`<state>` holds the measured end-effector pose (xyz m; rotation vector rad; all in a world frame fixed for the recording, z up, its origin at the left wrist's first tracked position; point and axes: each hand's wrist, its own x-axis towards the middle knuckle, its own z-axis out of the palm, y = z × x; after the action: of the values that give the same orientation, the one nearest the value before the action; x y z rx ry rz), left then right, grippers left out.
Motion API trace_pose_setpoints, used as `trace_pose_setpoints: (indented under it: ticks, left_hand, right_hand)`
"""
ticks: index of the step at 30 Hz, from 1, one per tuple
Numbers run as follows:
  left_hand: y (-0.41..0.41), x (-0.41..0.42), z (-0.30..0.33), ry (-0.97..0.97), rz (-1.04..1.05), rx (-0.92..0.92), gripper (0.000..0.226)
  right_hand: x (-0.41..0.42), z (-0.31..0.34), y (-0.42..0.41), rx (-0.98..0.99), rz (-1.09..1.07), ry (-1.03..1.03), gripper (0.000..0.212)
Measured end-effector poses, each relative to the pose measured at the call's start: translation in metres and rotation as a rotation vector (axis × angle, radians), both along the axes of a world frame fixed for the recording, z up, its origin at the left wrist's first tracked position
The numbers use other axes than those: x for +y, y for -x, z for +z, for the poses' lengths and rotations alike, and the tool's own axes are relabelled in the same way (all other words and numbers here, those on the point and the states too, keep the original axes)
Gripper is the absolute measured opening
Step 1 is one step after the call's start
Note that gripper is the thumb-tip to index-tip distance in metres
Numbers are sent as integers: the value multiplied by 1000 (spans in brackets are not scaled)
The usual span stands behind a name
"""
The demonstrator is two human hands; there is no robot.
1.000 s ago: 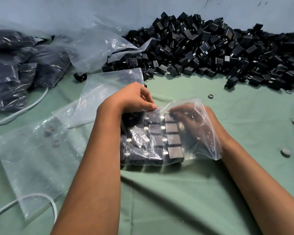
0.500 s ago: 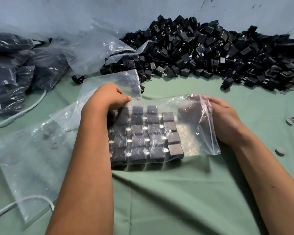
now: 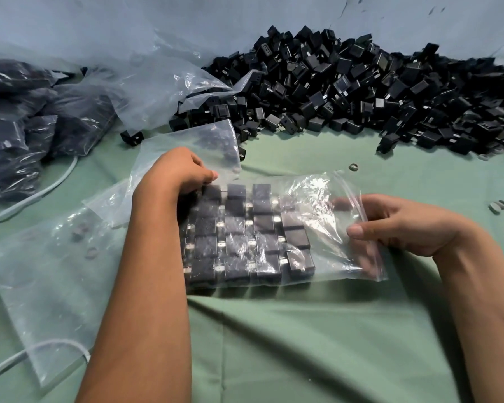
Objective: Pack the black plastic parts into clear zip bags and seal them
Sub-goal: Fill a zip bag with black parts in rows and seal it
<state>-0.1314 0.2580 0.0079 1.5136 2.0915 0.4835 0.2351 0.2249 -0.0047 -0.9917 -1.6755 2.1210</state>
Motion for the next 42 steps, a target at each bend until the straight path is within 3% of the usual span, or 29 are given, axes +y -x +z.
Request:
trace_pose_setpoints:
  ticks: [5, 11, 14, 18, 24, 29, 35, 39, 42]
  left_hand:
    - [2, 1, 2, 30, 3, 10, 33]
    - [3, 1, 3, 50, 33, -16, 34]
    - [3, 0, 4, 55, 34, -25, 34]
    - [2, 0, 4, 54, 35, -33, 34]
    - [1, 0, 4, 53, 40, -27, 36]
    - [2, 0, 3, 54, 32, -30, 35]
    - [1, -1, 6, 61, 14, 5, 35]
    - [0, -3, 6, 44, 24, 5, 35]
    - [0, -3, 7, 40, 30, 0, 34]
  right_hand:
    - [0, 3, -2, -124, -123, -137, 68]
    - [2, -3, 10, 72, -11, -178, 24]
    - [2, -6, 15, 60, 22, -210, 28]
    - [3, -8, 15, 40, 86, -186, 50]
    - [5, -8, 17, 51, 172, -186, 28]
    - [5, -11, 15, 81, 75, -158, 53]
    - [3, -10, 19, 64, 51, -155, 57]
    - [4, -12, 18, 66, -119, -124, 53]
    - [4, -11, 22, 90, -104, -124, 36]
